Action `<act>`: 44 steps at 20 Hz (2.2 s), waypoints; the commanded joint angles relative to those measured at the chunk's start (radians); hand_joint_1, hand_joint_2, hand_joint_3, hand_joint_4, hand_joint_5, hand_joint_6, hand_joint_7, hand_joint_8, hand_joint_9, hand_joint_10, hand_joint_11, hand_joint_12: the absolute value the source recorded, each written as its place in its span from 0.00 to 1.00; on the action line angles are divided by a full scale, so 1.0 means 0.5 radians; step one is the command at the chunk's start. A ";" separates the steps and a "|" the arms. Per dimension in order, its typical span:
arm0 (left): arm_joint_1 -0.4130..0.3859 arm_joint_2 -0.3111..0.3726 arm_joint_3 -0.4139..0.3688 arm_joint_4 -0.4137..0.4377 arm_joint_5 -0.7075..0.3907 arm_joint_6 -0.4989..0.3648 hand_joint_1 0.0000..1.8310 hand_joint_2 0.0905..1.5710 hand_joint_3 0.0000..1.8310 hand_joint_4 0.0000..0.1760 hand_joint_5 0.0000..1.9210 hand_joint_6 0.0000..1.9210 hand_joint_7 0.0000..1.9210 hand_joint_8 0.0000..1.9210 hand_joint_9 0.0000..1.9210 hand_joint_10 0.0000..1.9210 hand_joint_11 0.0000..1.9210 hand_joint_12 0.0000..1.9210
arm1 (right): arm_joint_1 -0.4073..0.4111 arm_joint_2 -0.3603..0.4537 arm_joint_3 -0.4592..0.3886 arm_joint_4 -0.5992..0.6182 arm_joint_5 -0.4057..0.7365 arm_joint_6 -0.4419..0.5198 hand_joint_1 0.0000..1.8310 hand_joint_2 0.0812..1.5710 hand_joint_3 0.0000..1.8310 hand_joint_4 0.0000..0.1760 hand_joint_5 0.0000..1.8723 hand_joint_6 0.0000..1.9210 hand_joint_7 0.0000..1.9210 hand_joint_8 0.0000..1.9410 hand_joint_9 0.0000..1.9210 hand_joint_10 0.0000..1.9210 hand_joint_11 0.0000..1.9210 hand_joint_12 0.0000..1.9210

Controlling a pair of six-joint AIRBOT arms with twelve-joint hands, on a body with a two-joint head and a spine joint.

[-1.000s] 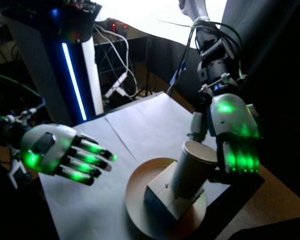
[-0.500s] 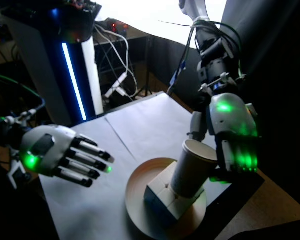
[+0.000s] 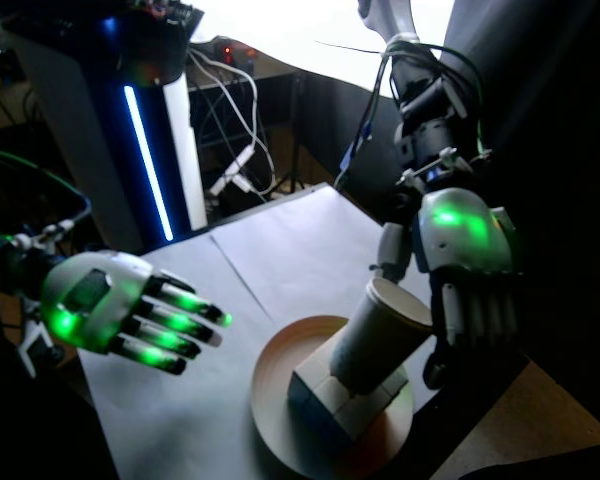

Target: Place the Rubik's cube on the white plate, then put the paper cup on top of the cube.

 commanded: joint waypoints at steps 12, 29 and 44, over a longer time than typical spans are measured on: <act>-0.050 -0.002 -0.025 0.018 -0.113 0.001 0.43 0.75 0.00 0.18 0.10 0.01 0.07 0.00 0.00 0.21 0.00 0.85 | 0.014 -0.010 0.011 0.000 0.243 0.013 0.41 0.79 0.00 0.00 0.11 0.48 0.15 0.51 0.15 0.70 0.01 0.93; -0.086 0.068 -0.042 0.023 -0.136 0.001 0.43 0.76 0.00 0.27 0.05 0.00 0.02 0.00 0.00 0.13 0.00 0.88 | 0.002 -0.018 0.010 0.007 0.244 0.017 0.40 0.80 0.00 0.00 0.09 0.50 0.15 0.45 0.15 0.67 0.04 0.89; 0.269 0.758 -0.657 -1.062 -0.870 0.854 0.17 0.83 0.00 0.51 0.00 0.00 0.00 0.00 0.00 0.00 0.00 0.00 | 0.002 0.288 -0.193 0.021 0.752 -0.119 0.06 0.78 0.00 1.00 0.00 0.00 0.00 0.00 0.00 0.00 0.00 0.00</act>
